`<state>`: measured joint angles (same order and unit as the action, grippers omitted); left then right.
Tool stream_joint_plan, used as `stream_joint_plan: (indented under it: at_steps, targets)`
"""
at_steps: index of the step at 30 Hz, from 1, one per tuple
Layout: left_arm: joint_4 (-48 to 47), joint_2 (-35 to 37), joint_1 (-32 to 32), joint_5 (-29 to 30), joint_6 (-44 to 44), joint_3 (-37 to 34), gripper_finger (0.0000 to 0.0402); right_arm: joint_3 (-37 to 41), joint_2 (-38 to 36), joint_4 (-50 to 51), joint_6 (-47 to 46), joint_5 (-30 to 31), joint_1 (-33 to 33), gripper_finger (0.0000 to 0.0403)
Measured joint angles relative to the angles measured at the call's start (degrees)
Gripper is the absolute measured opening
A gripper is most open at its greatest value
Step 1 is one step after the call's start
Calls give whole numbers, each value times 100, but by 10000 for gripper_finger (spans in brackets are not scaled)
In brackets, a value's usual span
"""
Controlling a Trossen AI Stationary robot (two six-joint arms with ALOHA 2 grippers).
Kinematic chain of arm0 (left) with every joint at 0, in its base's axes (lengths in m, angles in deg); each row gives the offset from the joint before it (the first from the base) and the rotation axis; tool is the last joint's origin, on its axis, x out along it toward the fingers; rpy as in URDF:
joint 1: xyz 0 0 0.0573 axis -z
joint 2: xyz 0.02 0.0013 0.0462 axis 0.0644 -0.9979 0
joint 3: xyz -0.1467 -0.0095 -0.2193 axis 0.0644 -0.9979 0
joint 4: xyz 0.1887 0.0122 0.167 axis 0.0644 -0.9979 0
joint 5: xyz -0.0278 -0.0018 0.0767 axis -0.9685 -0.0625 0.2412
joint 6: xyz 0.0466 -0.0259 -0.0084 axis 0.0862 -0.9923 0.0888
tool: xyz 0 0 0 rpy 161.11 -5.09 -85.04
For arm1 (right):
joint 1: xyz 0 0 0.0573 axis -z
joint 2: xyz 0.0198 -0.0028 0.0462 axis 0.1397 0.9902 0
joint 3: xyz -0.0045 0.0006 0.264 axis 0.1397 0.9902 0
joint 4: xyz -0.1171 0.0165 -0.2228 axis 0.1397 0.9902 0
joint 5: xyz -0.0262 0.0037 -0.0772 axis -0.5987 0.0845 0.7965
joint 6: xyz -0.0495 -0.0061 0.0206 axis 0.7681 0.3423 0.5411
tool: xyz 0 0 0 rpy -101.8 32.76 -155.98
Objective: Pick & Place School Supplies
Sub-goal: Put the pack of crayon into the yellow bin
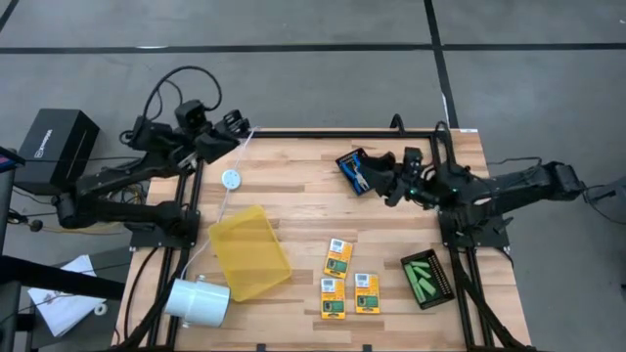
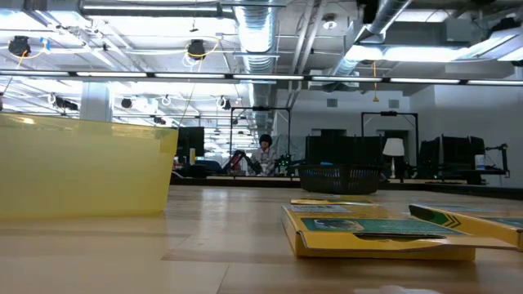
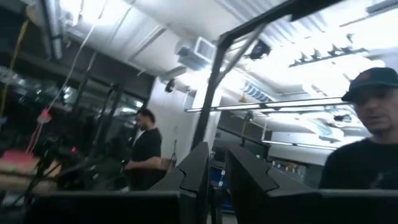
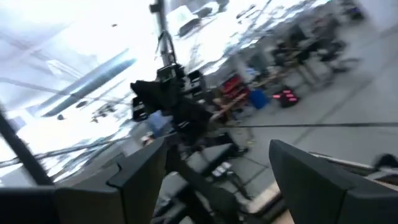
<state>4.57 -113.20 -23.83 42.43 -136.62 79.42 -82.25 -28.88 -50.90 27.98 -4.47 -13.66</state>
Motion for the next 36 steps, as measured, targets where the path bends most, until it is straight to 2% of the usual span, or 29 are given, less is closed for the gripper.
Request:
stream_joint_plan:
  at_steps: [5, 13, 17, 21, 23, 25, 28, 30, 36]
  targets:
    - [-4, 274, 340, 57, 394, 0, 48, -253, 596, -781, -284, -809, 249, 276]
    - [-340, 617, 709, -161, 532, 2, 48, -1458, 1564, -879, 306, -1052, 324, 276]
    - [-1495, 677, 1152, -490, 1012, 4, 48, -2040, 1899, -873, 365, -1391, 317, 276]
    - [-3892, 678, 1483, -530, 2204, 4, 48, -2522, 2201, -858, 525, -1470, 243, 276]
    - [-5070, 586, 1721, -161, 3010, 4, 48, -2754, 2322, -865, 755, -1472, 175, 276]
    - [-6092, 462, 1965, 555, 3798, -7, 48, -2956, 2420, -863, 942, -1472, 103, 276]
    - [-6955, 143, 2379, 1658, 4824, -7, 48, -3208, 2530, -839, 1110, -1476, 39, 276]
    - [-7238, -134, 2648, 2234, 5317, -7, 48, -3328, 2548, -835, 1217, -1475, 16, 276]
    - [-7208, -1230, 3552, 3482, 6297, 5, 48, -3427, 2478, -525, 1268, -1538, 11, 276]
